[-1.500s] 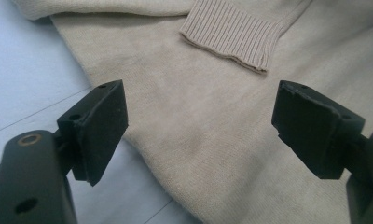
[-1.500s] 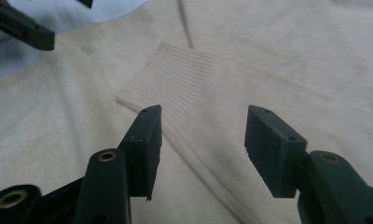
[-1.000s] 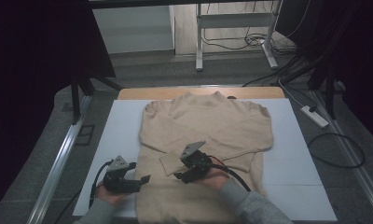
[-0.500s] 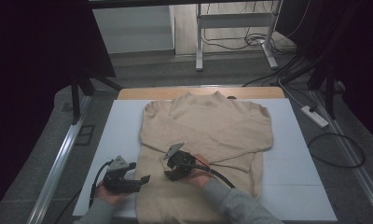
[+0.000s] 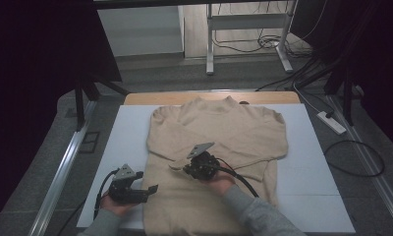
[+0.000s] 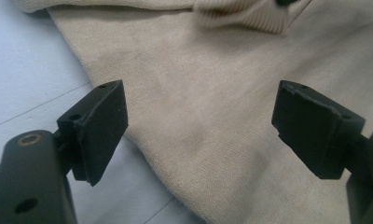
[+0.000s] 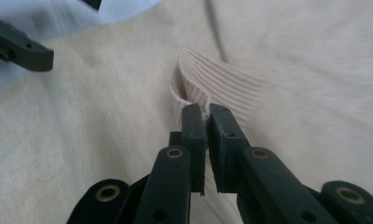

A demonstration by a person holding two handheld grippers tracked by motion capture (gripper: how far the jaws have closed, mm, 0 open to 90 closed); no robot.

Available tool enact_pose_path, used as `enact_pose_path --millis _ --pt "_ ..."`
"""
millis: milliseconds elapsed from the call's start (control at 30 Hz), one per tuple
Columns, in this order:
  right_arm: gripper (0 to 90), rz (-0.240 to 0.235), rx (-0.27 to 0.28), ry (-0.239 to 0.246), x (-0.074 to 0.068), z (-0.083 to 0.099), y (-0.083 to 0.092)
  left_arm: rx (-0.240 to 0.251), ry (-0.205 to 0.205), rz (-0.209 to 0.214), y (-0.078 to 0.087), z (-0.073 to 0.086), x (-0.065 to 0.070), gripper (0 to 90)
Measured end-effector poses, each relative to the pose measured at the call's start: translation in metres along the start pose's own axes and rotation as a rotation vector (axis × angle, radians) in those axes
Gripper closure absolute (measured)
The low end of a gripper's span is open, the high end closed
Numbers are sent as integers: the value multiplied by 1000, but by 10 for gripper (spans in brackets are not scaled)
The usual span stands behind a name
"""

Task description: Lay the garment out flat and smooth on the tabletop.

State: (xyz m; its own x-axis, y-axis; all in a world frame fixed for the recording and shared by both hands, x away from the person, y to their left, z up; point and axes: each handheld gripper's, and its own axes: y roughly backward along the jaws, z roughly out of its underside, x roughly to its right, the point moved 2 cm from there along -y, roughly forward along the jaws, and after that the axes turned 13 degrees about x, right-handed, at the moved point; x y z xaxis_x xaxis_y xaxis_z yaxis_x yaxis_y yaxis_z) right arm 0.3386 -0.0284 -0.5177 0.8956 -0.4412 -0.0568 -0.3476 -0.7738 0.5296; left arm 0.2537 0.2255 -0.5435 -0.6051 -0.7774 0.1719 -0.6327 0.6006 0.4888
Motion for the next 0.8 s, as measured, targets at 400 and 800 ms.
enact_pose_path --millis 400,800 --pt "848 65 68 -57 26 -1 32 0 0 -3 0 0 0 180" --pt "848 157 91 -99 52 11 70 1 0 -4 1 0 0 181"
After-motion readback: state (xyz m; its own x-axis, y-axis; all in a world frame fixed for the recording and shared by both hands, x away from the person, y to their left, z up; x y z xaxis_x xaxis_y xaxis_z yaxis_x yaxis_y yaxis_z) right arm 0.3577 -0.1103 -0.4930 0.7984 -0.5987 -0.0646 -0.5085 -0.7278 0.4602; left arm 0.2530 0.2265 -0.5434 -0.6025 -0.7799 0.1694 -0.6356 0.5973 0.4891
